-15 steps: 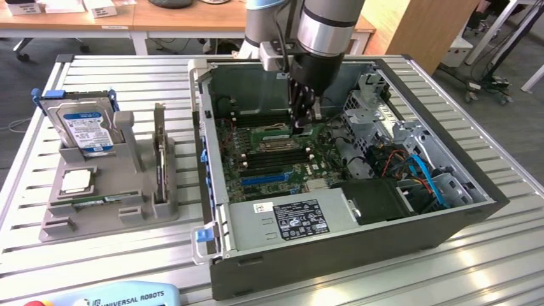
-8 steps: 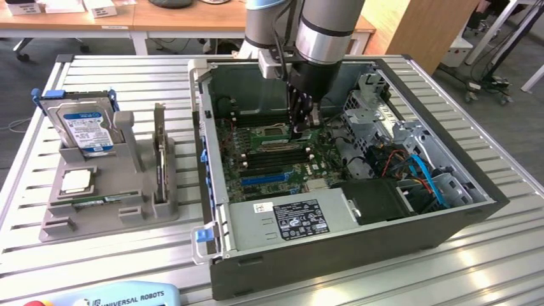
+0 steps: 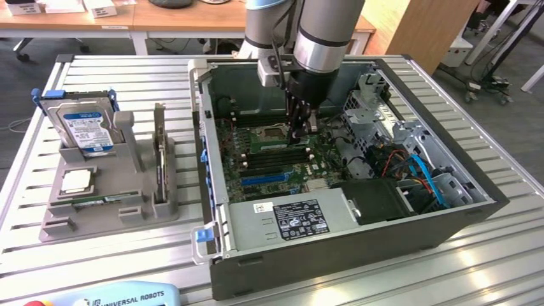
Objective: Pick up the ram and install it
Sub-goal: 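Insert the ram into the slot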
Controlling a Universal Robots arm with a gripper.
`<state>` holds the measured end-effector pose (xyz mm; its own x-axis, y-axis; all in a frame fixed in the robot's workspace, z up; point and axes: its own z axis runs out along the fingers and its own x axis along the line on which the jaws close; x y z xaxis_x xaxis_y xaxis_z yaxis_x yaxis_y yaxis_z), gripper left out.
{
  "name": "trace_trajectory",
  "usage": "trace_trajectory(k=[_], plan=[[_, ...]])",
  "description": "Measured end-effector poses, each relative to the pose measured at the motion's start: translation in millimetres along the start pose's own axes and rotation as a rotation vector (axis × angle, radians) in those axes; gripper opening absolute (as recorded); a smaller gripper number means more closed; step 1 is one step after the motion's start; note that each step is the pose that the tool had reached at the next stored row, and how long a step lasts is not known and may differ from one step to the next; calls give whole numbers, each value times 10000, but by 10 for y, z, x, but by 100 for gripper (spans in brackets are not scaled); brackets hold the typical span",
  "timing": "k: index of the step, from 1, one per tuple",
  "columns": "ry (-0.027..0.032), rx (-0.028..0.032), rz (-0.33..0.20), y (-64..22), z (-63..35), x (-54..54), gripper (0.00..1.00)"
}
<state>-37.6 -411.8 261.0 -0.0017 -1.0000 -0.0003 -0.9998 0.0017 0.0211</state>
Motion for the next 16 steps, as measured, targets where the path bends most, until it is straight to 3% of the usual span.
trace_trajectory(k=[8,16], plan=[[-1,0,0,-2,117,0,11],[-4,1,-1,-3,129,0,11]])
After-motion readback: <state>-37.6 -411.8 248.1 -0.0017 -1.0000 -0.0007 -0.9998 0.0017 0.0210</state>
